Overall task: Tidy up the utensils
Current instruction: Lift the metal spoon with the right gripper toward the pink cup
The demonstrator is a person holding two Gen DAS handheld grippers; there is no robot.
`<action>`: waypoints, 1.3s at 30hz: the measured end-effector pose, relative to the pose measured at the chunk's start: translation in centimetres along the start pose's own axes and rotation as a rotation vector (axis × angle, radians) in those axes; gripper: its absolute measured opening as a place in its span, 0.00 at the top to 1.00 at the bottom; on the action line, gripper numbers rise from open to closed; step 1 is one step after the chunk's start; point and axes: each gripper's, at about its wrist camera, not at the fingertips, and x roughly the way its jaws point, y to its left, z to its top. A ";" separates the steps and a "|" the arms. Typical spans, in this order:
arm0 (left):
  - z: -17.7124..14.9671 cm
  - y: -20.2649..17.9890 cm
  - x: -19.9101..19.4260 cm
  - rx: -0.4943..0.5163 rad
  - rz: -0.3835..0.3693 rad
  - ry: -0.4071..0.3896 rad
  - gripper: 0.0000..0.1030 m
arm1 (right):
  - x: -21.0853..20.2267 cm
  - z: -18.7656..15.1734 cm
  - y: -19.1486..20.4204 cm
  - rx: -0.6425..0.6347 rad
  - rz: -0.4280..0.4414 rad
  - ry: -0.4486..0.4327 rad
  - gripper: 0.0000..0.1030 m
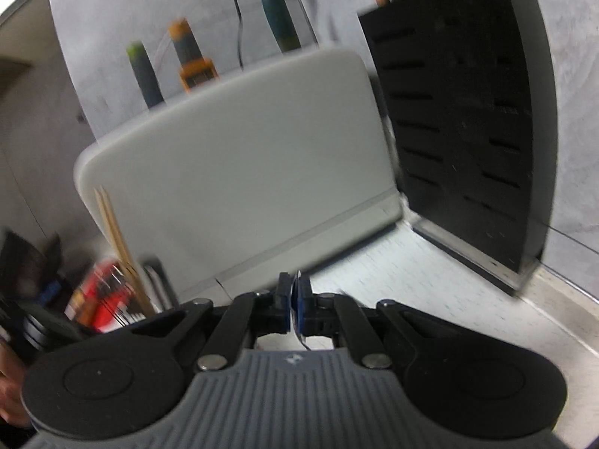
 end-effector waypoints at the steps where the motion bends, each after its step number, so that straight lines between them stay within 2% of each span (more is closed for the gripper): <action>1: 0.0 -0.1 0.1 0.000 0.003 0.001 0.61 | -0.1 0.2 0.3 0.013 0.018 -0.019 1.00; 6: 0.1 -0.6 0.3 0.003 0.019 0.000 0.61 | -0.4 0.9 2.2 0.035 0.105 -0.106 1.00; 10: 0.0 -0.8 0.5 0.006 0.013 0.004 0.61 | 0.2 1.1 3.5 0.050 0.161 -0.129 1.00; 18: -0.2 -1.6 1.2 0.042 0.014 0.024 0.61 | 1.7 1.5 4.7 0.064 0.191 -0.158 1.00; 28: -0.2 -1.6 1.2 0.037 0.014 0.030 0.61 | 3.9 0.7 4.3 0.208 0.246 -0.249 1.00; 39: -0.2 -1.2 1.1 0.031 0.007 0.033 0.61 | 5.4 -0.8 2.8 0.304 0.235 -0.203 1.00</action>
